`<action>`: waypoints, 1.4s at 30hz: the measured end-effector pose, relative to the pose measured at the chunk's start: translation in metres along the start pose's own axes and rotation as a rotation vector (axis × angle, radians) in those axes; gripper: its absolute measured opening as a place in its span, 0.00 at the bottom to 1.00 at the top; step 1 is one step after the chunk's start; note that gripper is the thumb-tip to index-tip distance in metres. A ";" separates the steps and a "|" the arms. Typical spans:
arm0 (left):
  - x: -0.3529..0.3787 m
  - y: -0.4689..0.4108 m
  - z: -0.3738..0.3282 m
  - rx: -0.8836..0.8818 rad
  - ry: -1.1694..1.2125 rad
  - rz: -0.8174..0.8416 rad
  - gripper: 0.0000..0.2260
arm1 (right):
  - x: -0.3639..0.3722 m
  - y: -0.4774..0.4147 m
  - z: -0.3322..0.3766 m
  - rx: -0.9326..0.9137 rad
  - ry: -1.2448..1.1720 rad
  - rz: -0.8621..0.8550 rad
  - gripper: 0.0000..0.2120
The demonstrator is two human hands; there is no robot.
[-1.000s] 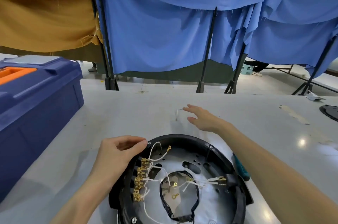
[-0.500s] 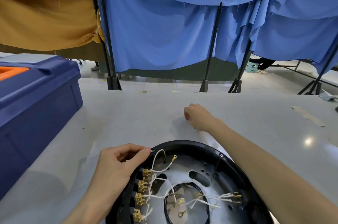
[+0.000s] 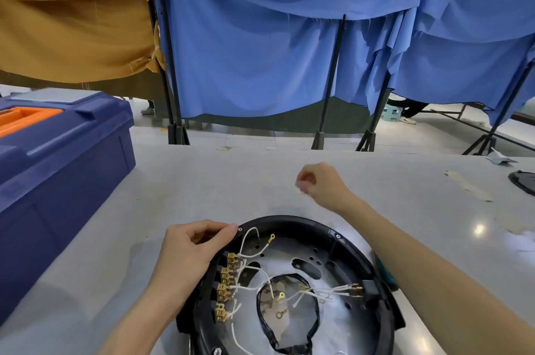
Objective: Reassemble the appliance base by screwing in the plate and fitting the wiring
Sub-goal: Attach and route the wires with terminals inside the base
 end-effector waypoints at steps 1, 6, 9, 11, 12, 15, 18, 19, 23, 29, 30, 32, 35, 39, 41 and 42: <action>0.000 0.001 0.000 -0.001 0.003 -0.002 0.03 | -0.008 0.008 0.008 -0.017 -0.187 -0.053 0.05; -0.004 0.008 -0.012 0.095 -0.010 -0.058 0.05 | -0.022 0.054 0.070 -0.168 -0.886 0.110 0.12; -0.002 0.018 -0.031 0.218 -0.087 -0.053 0.13 | -0.007 0.086 0.113 -0.284 -1.018 0.432 0.15; 0.004 0.026 -0.041 0.260 -0.102 -0.015 0.15 | 0.003 0.104 0.130 -0.316 -0.999 0.562 0.17; 0.007 0.031 -0.044 0.275 -0.098 -0.002 0.15 | 0.006 0.110 0.134 -0.315 -0.988 0.593 0.18; 0.011 0.049 -0.050 0.307 -0.078 0.019 0.14 | 0.016 0.122 0.136 -0.254 -0.937 0.615 0.21; 0.013 0.065 -0.050 0.300 -0.055 0.052 0.09 | 0.021 0.127 0.131 -0.221 -0.776 0.553 0.19; 0.013 0.067 -0.049 0.293 -0.052 0.050 0.07 | 0.022 0.129 0.131 -0.222 -0.736 0.530 0.18; 0.010 0.071 -0.049 0.253 -0.021 -0.024 0.06 | 0.020 0.133 0.130 -0.228 -0.625 0.405 0.18; 0.012 0.072 -0.053 0.235 0.067 -0.038 0.04 | 0.019 0.139 0.138 -0.259 -0.381 0.274 0.15; 0.013 0.072 -0.052 0.222 0.085 -0.031 0.04 | 0.019 0.139 0.139 -0.258 -0.355 0.270 0.15; 0.014 0.073 -0.048 0.194 0.117 -0.014 0.05 | 0.019 0.140 0.140 -0.251 -0.309 0.279 0.14; 0.013 0.075 -0.046 0.169 0.104 -0.001 0.09 | 0.019 0.141 0.141 -0.235 -0.257 0.294 0.14; 0.007 0.076 -0.049 0.172 0.053 -0.023 0.07 | 0.018 0.144 0.142 -0.231 -0.236 0.296 0.14; 0.005 0.076 -0.052 0.195 0.046 -0.030 0.06 | 0.017 0.146 0.143 -0.243 -0.222 0.298 0.14; 0.005 0.077 -0.054 0.205 0.038 -0.030 0.04 | 0.016 0.146 0.143 -0.248 -0.214 0.301 0.13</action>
Point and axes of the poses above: each hand's wrist, its own y-axis away from the middle knuckle, its own x-axis out of the palm, z = x × y, the point moved 6 cm from there along -y, towards the middle knuckle, and after that the axes turned 11 degrees about z, right-handed, at the moved point
